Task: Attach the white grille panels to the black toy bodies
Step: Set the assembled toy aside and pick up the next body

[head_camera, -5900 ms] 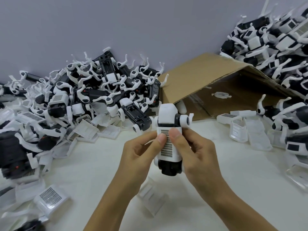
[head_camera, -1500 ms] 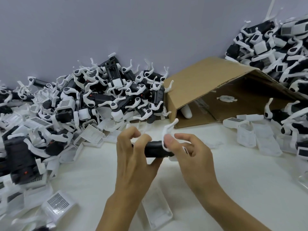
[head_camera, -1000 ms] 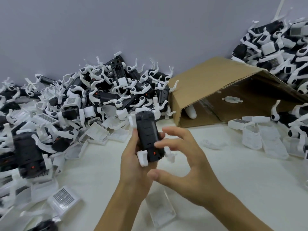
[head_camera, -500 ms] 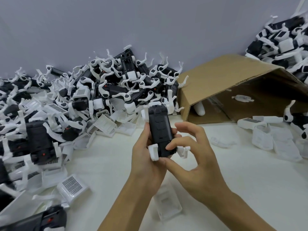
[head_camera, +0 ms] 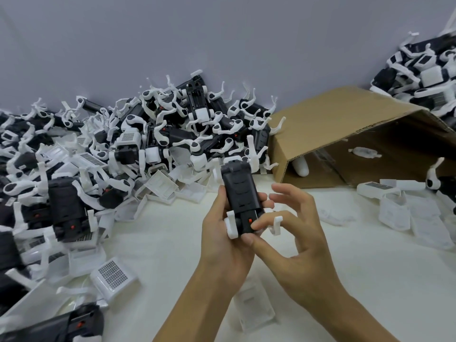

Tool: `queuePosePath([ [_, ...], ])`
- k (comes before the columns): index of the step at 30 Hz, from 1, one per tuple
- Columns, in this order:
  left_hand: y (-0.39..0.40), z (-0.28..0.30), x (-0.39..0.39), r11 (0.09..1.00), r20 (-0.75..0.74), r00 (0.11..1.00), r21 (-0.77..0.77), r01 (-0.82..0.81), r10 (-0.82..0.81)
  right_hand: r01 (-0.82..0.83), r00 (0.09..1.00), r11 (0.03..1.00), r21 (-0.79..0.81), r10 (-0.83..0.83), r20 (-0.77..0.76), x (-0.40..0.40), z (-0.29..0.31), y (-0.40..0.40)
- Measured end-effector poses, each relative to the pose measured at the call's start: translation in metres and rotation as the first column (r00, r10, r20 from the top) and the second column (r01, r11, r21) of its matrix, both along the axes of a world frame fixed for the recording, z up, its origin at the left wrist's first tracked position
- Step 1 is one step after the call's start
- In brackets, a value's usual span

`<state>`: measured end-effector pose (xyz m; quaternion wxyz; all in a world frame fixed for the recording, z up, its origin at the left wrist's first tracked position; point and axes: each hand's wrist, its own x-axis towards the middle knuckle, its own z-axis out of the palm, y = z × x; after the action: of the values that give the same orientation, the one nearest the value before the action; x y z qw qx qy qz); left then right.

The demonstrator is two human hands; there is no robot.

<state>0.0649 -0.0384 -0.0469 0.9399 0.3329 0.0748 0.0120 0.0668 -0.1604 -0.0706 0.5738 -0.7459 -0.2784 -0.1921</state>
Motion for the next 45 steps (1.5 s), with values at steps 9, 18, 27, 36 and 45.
queuePosePath([
  [9,0.0022,-0.0009,0.0001,0.999,0.001,1.0,0.035,-0.012,0.012,-0.02,0.998,1.0,0.004,0.02,-0.067,-0.002,-0.0002,0.0009],
  [18,0.0035,0.0019,-0.0014,1.0,-0.014,1.0,0.004,0.013,-0.013,-0.056,0.997,0.998,0.014,0.057,-0.054,-0.0023,0.0003,0.0012],
  [27,0.0031,0.0024,-0.0008,1.0,-0.01,1.0,0.019,0.009,-0.009,-0.001,0.999,1.0,0.009,0.001,-0.045,-0.0043,0.0019,0.0016],
  [36,0.0029,0.0019,-0.0019,0.999,-0.032,0.999,-0.027,0.031,-0.032,-0.026,0.997,1.0,-0.001,0.025,-0.07,-0.0042,0.0009,0.0011],
  [45,0.0042,0.0031,-0.0021,0.999,-0.027,0.999,-0.032,0.025,-0.026,-0.007,1.0,1.0,0.019,0.007,-0.028,-0.0055,-0.0001,0.0033],
])
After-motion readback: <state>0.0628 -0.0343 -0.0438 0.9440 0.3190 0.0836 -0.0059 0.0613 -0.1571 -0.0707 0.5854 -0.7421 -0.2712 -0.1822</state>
